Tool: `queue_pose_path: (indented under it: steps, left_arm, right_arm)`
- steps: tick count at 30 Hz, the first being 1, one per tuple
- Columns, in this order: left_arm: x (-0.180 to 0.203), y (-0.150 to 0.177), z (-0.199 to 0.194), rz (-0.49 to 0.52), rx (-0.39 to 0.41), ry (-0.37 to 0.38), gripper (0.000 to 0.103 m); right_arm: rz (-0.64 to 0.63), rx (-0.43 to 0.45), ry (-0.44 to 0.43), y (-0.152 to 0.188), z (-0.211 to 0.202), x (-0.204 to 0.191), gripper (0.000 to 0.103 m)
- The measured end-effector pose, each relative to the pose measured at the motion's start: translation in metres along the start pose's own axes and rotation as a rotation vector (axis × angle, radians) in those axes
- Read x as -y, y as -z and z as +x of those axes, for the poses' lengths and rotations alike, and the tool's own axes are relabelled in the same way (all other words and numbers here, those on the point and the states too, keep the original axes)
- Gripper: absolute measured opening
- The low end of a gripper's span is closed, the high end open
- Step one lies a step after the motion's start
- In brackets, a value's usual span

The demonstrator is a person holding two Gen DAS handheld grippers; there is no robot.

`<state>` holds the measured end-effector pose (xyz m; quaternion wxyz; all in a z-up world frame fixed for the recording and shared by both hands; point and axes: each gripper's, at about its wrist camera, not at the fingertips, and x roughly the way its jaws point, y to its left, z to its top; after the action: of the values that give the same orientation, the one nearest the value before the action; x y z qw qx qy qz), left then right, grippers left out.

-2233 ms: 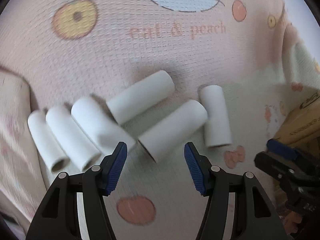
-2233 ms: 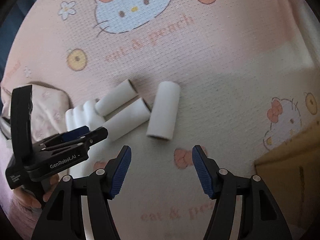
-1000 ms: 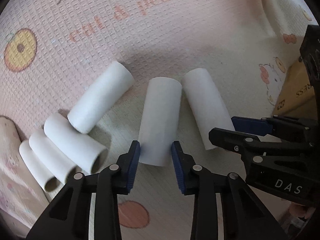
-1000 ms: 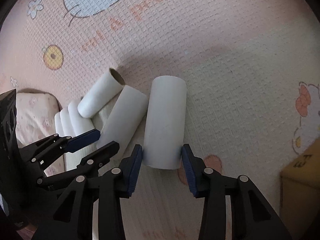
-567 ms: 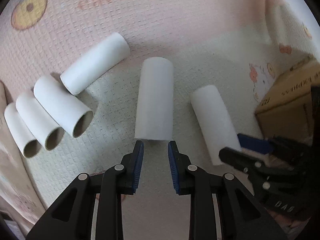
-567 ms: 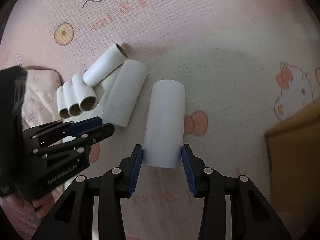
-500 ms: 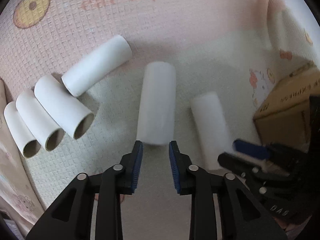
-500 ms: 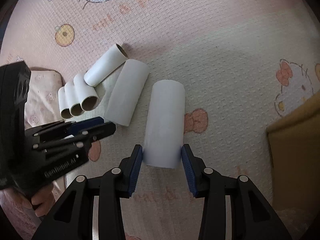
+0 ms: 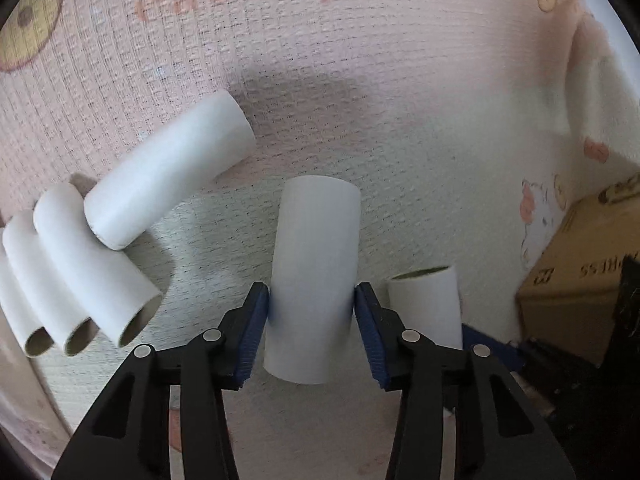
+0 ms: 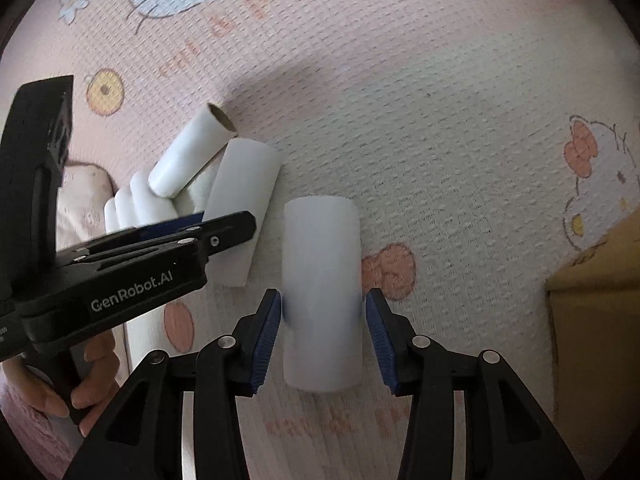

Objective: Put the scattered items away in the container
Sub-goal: 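Close the left gripper on a white tube while the right gripper holds its tube, then lift both held tubes and carry them toward the cardboard box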

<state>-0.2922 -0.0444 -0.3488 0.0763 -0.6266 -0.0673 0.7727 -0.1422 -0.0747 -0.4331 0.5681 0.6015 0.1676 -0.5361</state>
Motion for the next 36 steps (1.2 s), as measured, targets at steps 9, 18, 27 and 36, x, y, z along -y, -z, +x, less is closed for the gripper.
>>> queue_pose_path:
  steps: [9,18,27,36]
  left_arm:
    - [-0.001,0.021,-0.006,0.041,-0.012,-0.012,0.048]
    - [-0.004,0.079,-0.020,0.075,-0.063,-0.022,0.048]
    - [-0.007,0.144,-0.041,0.084,-0.059,-0.036,0.048]
    - [-0.012,0.176,-0.046,-0.060,-0.074,0.016,0.048]
  right_arm:
    - [-0.027,-0.011,0.029,0.004,0.002,-0.005,0.041]
    - [-0.091,-0.142,0.060,0.031,-0.001,-0.010,0.041]
    - [-0.124,-0.204,0.052,0.085,-0.014,-0.008,0.041]
    - [-0.031,-0.212,0.019,0.107,-0.020,0.004,0.041]
